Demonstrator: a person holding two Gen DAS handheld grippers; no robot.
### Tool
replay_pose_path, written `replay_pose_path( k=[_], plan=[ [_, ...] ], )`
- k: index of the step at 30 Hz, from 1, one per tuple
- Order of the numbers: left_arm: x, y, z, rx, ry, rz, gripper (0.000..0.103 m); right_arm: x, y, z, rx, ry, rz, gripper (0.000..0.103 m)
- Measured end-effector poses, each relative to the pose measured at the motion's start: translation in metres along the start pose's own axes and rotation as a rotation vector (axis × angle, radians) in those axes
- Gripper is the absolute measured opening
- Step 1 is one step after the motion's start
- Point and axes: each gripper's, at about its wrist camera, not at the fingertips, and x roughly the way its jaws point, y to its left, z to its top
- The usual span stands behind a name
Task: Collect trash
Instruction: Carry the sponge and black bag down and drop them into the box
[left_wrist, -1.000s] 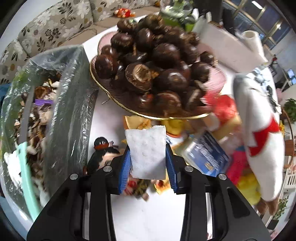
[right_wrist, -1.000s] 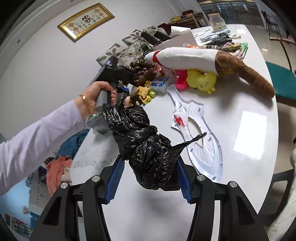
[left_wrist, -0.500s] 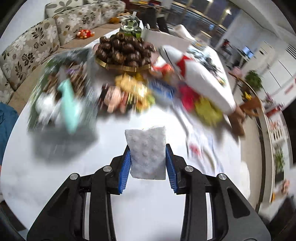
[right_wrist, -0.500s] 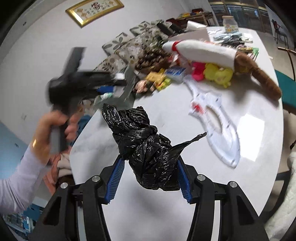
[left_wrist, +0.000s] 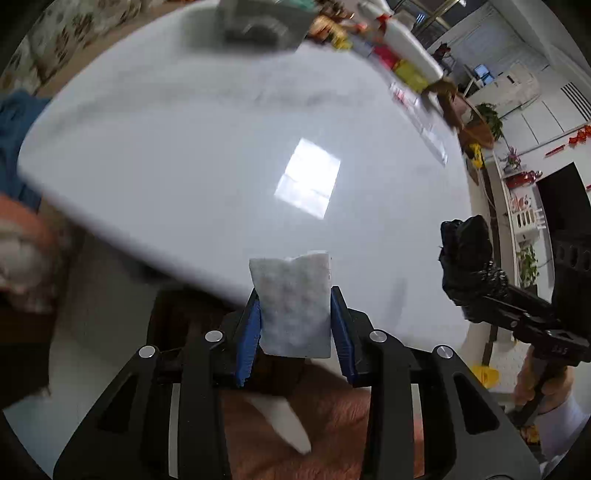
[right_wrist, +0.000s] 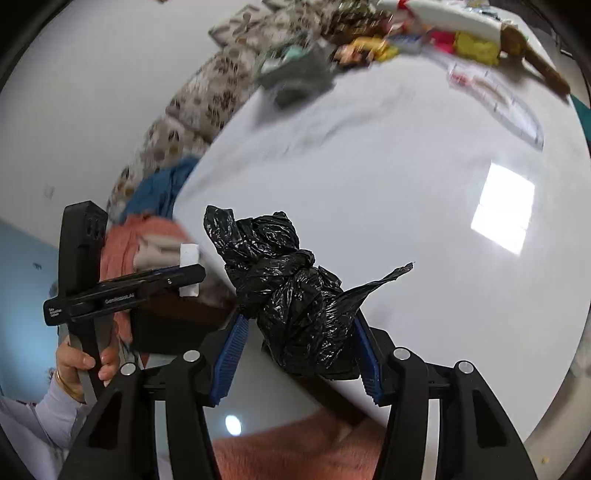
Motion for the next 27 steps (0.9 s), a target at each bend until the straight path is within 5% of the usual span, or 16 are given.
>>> replay_pose_path(
  k=[5,10,14,16,17,18,19,22,27],
  plan=[
    [0.035,0.040,-0.058,0.032,0.129,0.045,0.036,0.041,0.034,-0.070,0.024,0.116,-0.035,0.054],
    [0.131,0.085,-0.095,0.026,0.264,0.045,0.036,0.119,0.022,-0.126,0.076,0.198,-0.118,0.054],
    [0.223,0.118,-0.110,0.002,0.384,0.141,0.037,0.218,-0.016,-0.164,0.095,0.262,-0.237,0.055],
    [0.273,0.133,-0.117,0.014,0.482,0.216,0.045,0.256,-0.031,-0.176,0.090,0.284,-0.271,0.063],
    [0.287,0.139,-0.121,0.008,0.523,0.234,0.068,0.276,-0.039,-0.183,0.091,0.290,-0.303,0.089],
    [0.308,0.149,-0.129,-0.013,0.600,0.265,0.084,0.292,-0.044,-0.187,0.085,0.307,-0.336,0.100],
    [0.319,0.154,-0.132,-0.024,0.639,0.282,0.084,0.306,-0.049,-0.190,0.074,0.332,-0.375,0.095],
    [0.330,0.161,-0.136,-0.052,0.675,0.308,0.085,0.327,-0.060,-0.194,0.073,0.408,-0.399,0.095],
    [0.297,0.157,-0.141,-0.099,0.642,0.234,0.088,0.290,-0.044,-0.190,0.022,0.372,-0.361,0.098]
  ],
)
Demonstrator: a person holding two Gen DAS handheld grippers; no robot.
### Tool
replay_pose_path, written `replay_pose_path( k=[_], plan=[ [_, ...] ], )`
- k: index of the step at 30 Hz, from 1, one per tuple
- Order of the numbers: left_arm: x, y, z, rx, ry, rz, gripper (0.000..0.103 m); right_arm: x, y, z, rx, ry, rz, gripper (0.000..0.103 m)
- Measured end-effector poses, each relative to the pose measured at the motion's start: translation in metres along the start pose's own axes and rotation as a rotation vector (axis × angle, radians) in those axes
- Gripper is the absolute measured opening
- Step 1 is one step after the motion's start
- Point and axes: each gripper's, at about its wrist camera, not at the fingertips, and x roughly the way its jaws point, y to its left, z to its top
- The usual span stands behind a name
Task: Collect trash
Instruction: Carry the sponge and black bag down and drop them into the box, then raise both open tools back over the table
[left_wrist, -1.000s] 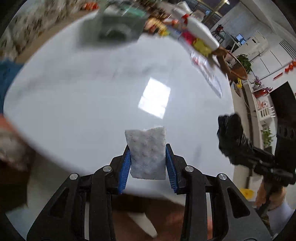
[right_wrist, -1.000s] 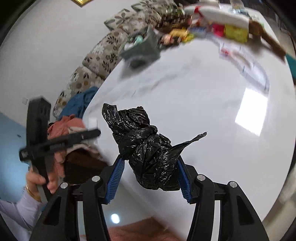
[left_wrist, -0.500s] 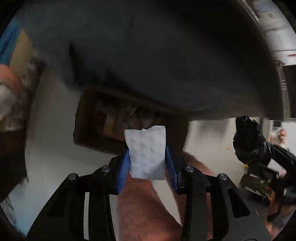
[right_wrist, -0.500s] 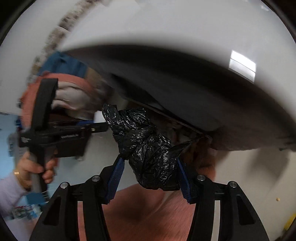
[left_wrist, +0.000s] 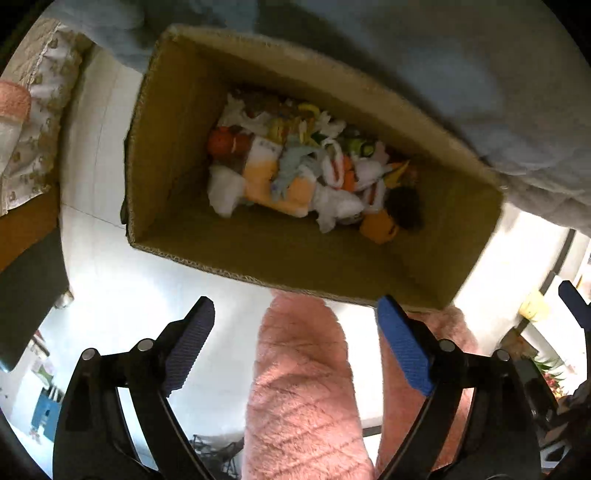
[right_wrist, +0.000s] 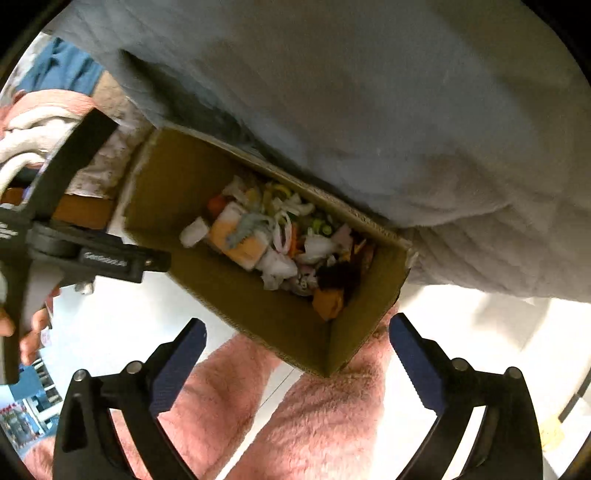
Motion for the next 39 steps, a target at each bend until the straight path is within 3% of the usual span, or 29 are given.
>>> replay_pose_path(
  k=[4,7,10,11,14,17,19,23,26,29,33,36,39],
  plan=[
    [-0.042,-0.015,-0.023,0.076,-0.063,0.004,0.088,-0.069,0.010,0.005,-0.047,-0.057,0.118,0.098],
    [-0.080,-0.027,-0.046,0.155,-0.129,0.001,0.088,-0.142,0.027,0.005,-0.160,-0.124,0.195,0.098],
    [-0.123,-0.035,-0.075,0.193,-0.205,-0.001,0.088,-0.221,0.033,0.022,-0.234,-0.211,0.277,0.098],
    [-0.133,-0.036,-0.081,0.196,-0.225,-0.004,0.088,-0.256,0.030,0.034,-0.261,-0.283,0.305,0.098],
    [-0.171,-0.044,-0.100,0.189,-0.305,-0.011,0.088,-0.329,0.002,0.079,-0.292,-0.506,0.259,0.098],
    [-0.205,-0.057,-0.105,0.140,-0.363,-0.051,0.088,-0.367,-0.042,0.161,-0.232,-0.663,0.127,0.098],
    [-0.224,-0.066,-0.102,0.062,-0.406,-0.096,0.088,-0.374,-0.065,0.220,-0.204,-0.707,0.028,0.098],
    [-0.259,-0.089,-0.093,-0.058,-0.489,-0.146,0.088,-0.375,-0.093,0.358,-0.218,-0.759,-0.144,0.084],
    [-0.282,-0.108,-0.085,-0.126,-0.549,-0.167,0.088,-0.366,-0.116,0.450,-0.173,-0.705,-0.117,0.077],
    [-0.295,-0.118,-0.081,-0.257,-0.580,-0.245,0.088,-0.349,-0.124,0.517,-0.156,-0.677,-0.115,0.074],
    [-0.299,-0.126,-0.075,-0.369,-0.592,-0.307,0.088,-0.336,-0.121,0.577,-0.196,-0.613,-0.095,0.072],
    [-0.304,-0.136,-0.065,-0.382,-0.583,-0.289,0.088,-0.320,-0.121,0.608,-0.221,-0.548,-0.092,0.071],
    [-0.317,-0.147,-0.056,-0.371,-0.581,-0.283,0.088,-0.310,-0.124,0.623,-0.252,-0.475,-0.061,0.062]
  ],
)
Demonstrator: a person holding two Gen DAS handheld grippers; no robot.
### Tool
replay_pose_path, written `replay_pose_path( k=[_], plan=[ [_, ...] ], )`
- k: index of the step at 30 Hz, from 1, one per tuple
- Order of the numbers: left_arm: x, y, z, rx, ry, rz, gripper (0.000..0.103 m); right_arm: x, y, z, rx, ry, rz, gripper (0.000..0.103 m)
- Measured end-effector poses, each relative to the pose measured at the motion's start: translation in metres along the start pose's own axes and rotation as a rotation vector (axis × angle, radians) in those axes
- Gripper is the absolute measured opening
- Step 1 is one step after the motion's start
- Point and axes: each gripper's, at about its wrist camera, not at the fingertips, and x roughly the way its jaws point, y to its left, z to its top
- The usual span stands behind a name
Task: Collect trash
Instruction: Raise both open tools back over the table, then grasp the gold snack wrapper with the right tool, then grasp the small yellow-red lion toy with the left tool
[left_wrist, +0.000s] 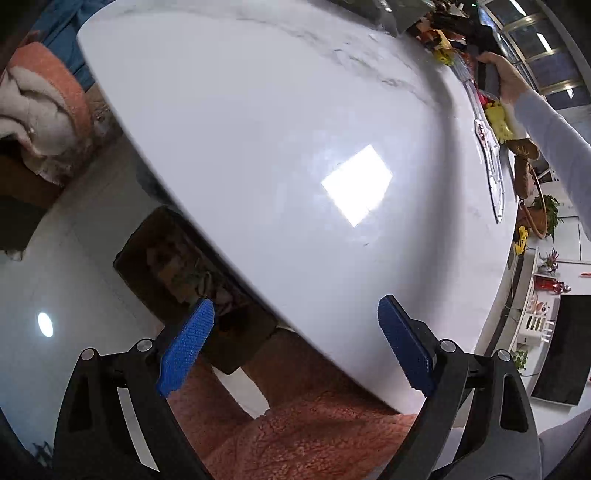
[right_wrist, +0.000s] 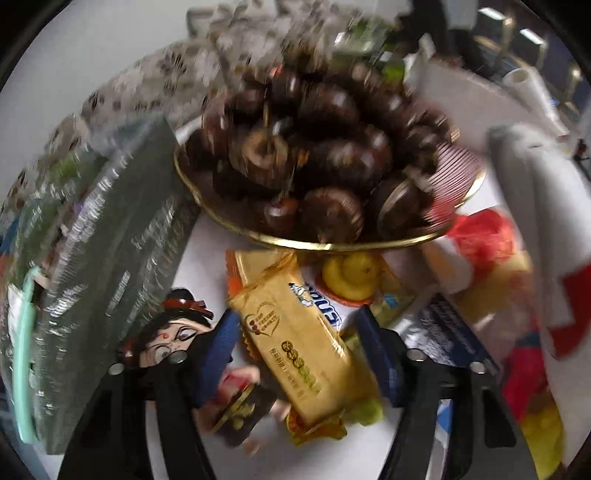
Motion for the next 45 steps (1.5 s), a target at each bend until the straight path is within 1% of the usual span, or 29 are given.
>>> replay_pose_path(
  k=[1,2,3,4,5,6,7,10,13,14,18,20,22,23,25,27,28,29,30,31,33,34,35,36,37,40,41,42,45],
  plan=[
    [-0.003,-0.006,0.004,0.007,-0.003,-0.007,0.088,0.001,0.003,-0.001,-0.040,0.009,-0.007,0.055],
    [-0.004,-0.012,0.009,0.011,-0.007,-0.012,0.088,0.003,0.006,-0.005,-0.080,0.038,0.010,0.043],
    [-0.007,-0.018,0.014,0.022,-0.013,-0.025,0.088,0.005,0.004,-0.009,-0.073,0.077,0.041,0.041],
    [-0.008,-0.024,0.019,0.038,-0.018,-0.041,0.088,0.005,-0.001,-0.015,-0.057,0.097,0.064,0.039],
    [-0.010,-0.032,0.026,0.061,-0.022,-0.055,0.088,-0.002,-0.008,-0.026,-0.040,0.091,0.087,0.039],
    [-0.010,-0.037,0.031,0.077,-0.022,-0.056,0.088,-0.003,-0.014,-0.034,-0.010,0.105,0.114,0.039],
    [-0.010,-0.042,0.036,0.094,-0.021,-0.061,0.088,-0.008,-0.023,-0.047,0.036,0.114,0.167,0.039],
    [-0.008,-0.059,0.055,0.146,-0.011,-0.084,0.088,-0.020,-0.034,-0.078,0.047,0.132,0.223,0.038],
    [-0.006,-0.086,0.072,0.220,-0.015,-0.087,0.088,-0.033,-0.049,-0.114,0.116,0.162,0.326,0.037],
    [-0.004,-0.096,0.076,0.245,-0.018,-0.082,0.088,-0.044,-0.054,-0.131,0.148,0.157,0.366,0.037],
    [0.013,-0.152,0.106,0.412,-0.080,-0.032,0.088,-0.091,-0.070,-0.174,0.205,0.079,0.411,0.037],
    [0.028,-0.180,0.124,0.483,-0.119,0.001,0.088,-0.121,-0.077,-0.194,0.212,0.033,0.395,0.037],
    [0.054,-0.215,0.148,0.559,-0.150,0.045,0.088,-0.149,-0.087,-0.208,0.219,-0.014,0.374,0.037],
    [0.067,-0.232,0.162,0.594,-0.156,0.050,0.087,-0.159,-0.092,-0.202,0.223,-0.031,0.370,0.037],
    [0.087,-0.258,0.185,0.640,-0.176,0.052,0.081,-0.185,-0.100,-0.215,0.225,-0.070,0.350,0.037],
    [0.106,-0.275,0.211,0.623,-0.181,0.066,0.067,-0.208,-0.104,-0.225,0.236,-0.103,0.336,0.038],
    [0.115,-0.281,0.224,0.598,-0.172,0.066,0.063,-0.215,-0.106,-0.228,0.240,-0.112,0.333,0.038],
    [0.122,-0.283,0.235,0.566,-0.166,0.066,0.055,-0.224,-0.108,-0.237,0.248,-0.120,0.336,0.038],
    [0.128,-0.285,0.247,0.529,-0.165,0.074,0.054,-0.230,-0.110,-0.241,0.255,-0.126,0.335,0.038],
    [0.132,-0.286,0.253,0.517,-0.173,0.079,0.054,-0.234,-0.110,-0.248,0.256,-0.133,0.328,0.038],
    [0.138,-0.294,0.261,0.534,-0.187,0.103,0.054,-0.244,-0.112,-0.258,0.258,-0.140,0.311,0.038],
    [0.142,-0.297,0.264,0.537,-0.180,0.113,0.054,-0.245,-0.111,-0.264,0.267,-0.138,0.328,0.038],
    [0.146,-0.300,0.266,0.539,-0.167,0.116,0.048,-0.243,-0.110,-0.266,0.273,-0.137,0.332,0.038],
    [0.145,-0.302,0.266,0.544,-0.180,0.136,0.036,-0.244,-0.108,-0.268,0.278,-0.138,0.330,0.038],
    [0.146,-0.303,0.266,0.550,-0.182,0.156,0.036,-0.243,-0.106,-0.270,0.277,-0.137,0.336,0.038],
    [0.142,-0.301,0.263,0.538,-0.185,0.177,0.036,-0.247,-0.100,-0.276,0.273,-0.141,0.331,0.039],
    [0.139,-0.299,0.260,0.534,-0.185,0.176,0.036,-0.248,-0.098,-0.278,0.274,-0.144,0.324,0.039],
    [0.132,-0.295,0.256,0.530,-0.187,0.154,0.036,-0.248,-0.095,-0.280,0.276,-0.140,0.325,0.039],
    [0.106,-0.284,0.235,0.562,-0.214,0.146,0.036,-0.245,-0.087,-0.285,0.271,-0.118,0.328,0.039]
  ],
)
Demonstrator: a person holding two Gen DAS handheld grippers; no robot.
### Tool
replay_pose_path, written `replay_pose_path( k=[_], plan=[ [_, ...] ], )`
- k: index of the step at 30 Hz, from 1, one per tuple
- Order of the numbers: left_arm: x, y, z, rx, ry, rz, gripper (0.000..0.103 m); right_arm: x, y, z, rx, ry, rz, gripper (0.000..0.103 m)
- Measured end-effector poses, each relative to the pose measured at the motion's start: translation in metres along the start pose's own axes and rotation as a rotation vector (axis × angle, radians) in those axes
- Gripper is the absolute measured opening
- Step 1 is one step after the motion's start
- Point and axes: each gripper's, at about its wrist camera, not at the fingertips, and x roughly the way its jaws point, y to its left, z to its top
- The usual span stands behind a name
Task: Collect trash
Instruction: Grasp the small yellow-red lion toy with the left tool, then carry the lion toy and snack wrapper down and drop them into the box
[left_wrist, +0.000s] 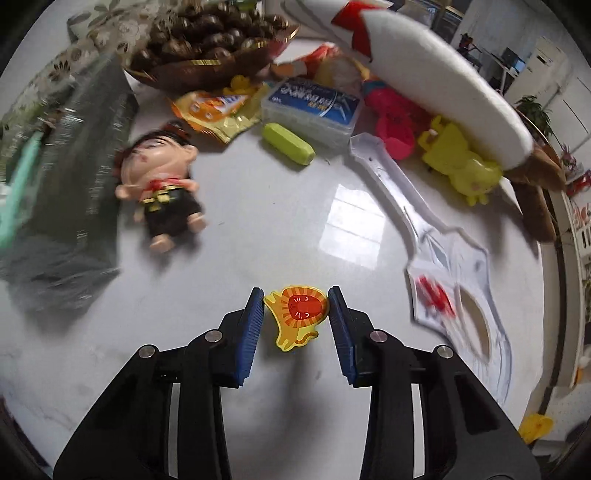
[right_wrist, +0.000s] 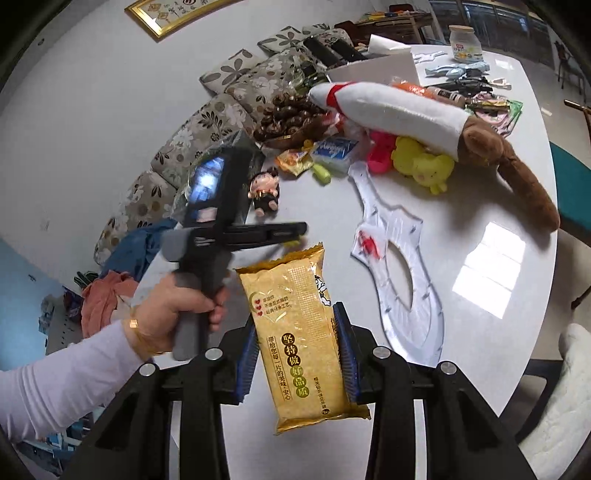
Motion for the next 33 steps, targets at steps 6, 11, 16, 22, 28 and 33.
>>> replay_pose_path(
  k=[6,11,16,22,28,33],
  plan=[
    [-0.075,0.002,-0.047,0.068,-0.084,-0.082,0.036,0.006,0.026,-0.031,-0.003,0.039,-0.027,0.039],
    [-0.131,0.021,-0.112,0.137,-0.116,-0.137,0.036,0.007,0.070,-0.089,0.040,0.072,-0.026,0.039],
    [-0.173,0.073,-0.208,0.188,-0.083,-0.208,0.036,0.011,0.138,-0.163,0.102,0.106,-0.028,0.039],
    [-0.190,0.139,-0.319,0.303,0.004,-0.226,0.036,0.041,0.226,-0.271,0.253,0.161,-0.040,0.038],
    [-0.135,0.183,-0.400,0.322,0.199,-0.205,0.036,0.108,0.253,-0.353,0.360,0.273,-0.060,0.038],
    [-0.020,0.201,-0.451,0.292,0.377,-0.196,0.036,0.199,0.222,-0.409,0.424,0.310,-0.168,0.044]
  ],
)
